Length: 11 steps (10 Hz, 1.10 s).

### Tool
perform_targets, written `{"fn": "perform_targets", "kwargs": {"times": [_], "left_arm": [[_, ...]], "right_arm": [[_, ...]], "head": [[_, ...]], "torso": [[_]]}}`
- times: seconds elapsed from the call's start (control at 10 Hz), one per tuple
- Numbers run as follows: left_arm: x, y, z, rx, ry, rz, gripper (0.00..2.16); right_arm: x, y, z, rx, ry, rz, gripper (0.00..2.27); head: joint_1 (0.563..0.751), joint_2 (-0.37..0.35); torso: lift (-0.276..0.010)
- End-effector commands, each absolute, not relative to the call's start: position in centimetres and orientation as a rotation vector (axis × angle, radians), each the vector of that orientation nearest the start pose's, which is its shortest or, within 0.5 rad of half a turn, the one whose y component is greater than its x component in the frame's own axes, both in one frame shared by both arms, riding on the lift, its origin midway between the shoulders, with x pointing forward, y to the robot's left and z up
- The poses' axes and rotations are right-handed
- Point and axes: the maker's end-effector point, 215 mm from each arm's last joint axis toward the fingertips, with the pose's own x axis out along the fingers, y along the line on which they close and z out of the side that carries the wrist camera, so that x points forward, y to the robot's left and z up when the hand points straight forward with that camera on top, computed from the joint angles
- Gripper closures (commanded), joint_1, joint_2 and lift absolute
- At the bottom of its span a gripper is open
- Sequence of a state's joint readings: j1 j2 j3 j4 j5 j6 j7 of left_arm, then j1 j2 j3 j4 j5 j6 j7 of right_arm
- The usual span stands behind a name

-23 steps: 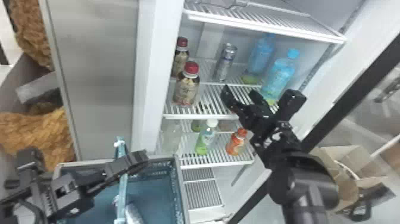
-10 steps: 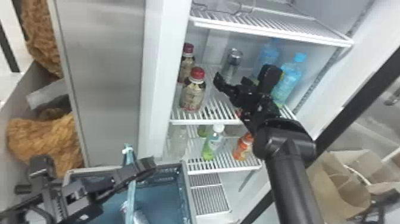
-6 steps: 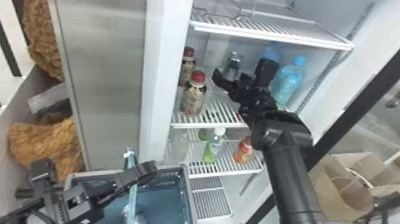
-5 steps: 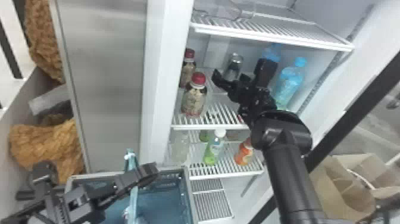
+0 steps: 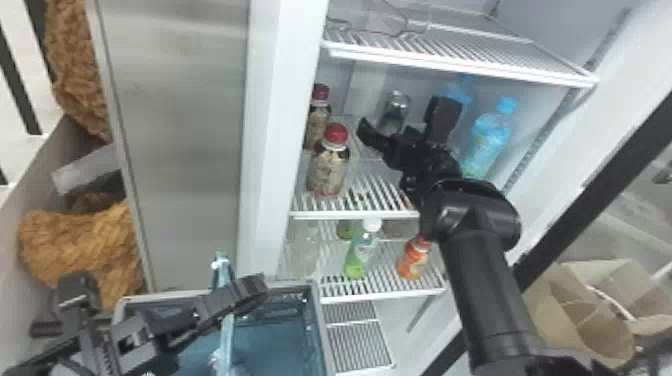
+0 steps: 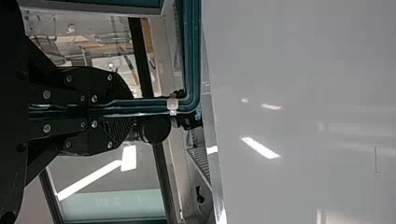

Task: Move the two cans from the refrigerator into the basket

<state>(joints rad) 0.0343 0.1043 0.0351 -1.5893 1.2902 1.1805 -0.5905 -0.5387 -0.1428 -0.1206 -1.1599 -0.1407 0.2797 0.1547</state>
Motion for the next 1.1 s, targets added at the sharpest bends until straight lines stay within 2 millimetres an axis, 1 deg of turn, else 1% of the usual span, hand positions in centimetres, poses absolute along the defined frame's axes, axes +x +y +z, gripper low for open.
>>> {"fn": "perform_targets", "kwargs": {"times": [0.0, 0.1, 0.2, 0.3, 0.4, 0.5, 0.6, 0.8, 0.9, 1.0], "left_arm": [[39.4, 0.2, -32.7, -1.373, 0.705, -1.136, 1.19], [39.4, 0.1, -32.7, -1.373, 0.704, -1.137, 1.19], [39.4, 0.2, -32.7, -1.374, 0.706, -1.135, 1.19], [39.4, 0.2, -32.7, -1.374, 0.706, -1.135, 1.19], [39.4, 0.2, -32.7, -1.374, 0.706, -1.135, 1.19], [39.4, 0.2, -32.7, -1.374, 0.706, -1.135, 1.19], [39.5, 0.2, -32.7, -1.376, 0.702, -1.135, 1.19], [39.4, 0.2, -32.7, -1.379, 0.703, -1.134, 1.19], [39.3, 0.2, -32.7, -1.384, 0.703, -1.135, 1.19], [39.3, 0.2, -32.7, -1.385, 0.702, -1.136, 1.19]], "right_arm": [[74.4, -32.7, -27.7, 0.088, 0.131, 0.009, 0.09], [74.5, -32.7, -27.8, 0.086, 0.136, 0.008, 0.11], [74.6, -32.8, -27.6, 0.077, 0.135, 0.008, 0.27], [74.8, -32.6, -27.4, 0.068, 0.134, 0.012, 0.75], [74.8, -32.6, -27.4, 0.068, 0.137, 0.011, 1.03], [74.7, -32.8, -27.5, 0.061, 0.14, 0.007, 1.21], [74.6, -32.8, -27.9, 0.063, 0.145, 0.006, 1.27], [73.8, -33.1, -28.1, 0.053, 0.139, -0.005, 1.27], [72.9, -33.2, -27.8, 0.047, 0.117, -0.018, 1.27], [71.8, -33.3, -27.9, 0.048, 0.119, -0.025, 1.27]], "head": [[0.64, -0.308], [0.639, -0.305], [0.639, -0.304], [0.638, -0.303], [0.637, -0.302], [0.635, -0.302], [0.635, -0.302], [0.638, -0.304], [0.641, -0.307], [0.644, -0.311]], "torso": [[-0.031], [-0.031], [-0.031], [-0.031], [-0.031], [-0.031], [-0.031], [-0.031], [-0.031], [-0.031]]}}
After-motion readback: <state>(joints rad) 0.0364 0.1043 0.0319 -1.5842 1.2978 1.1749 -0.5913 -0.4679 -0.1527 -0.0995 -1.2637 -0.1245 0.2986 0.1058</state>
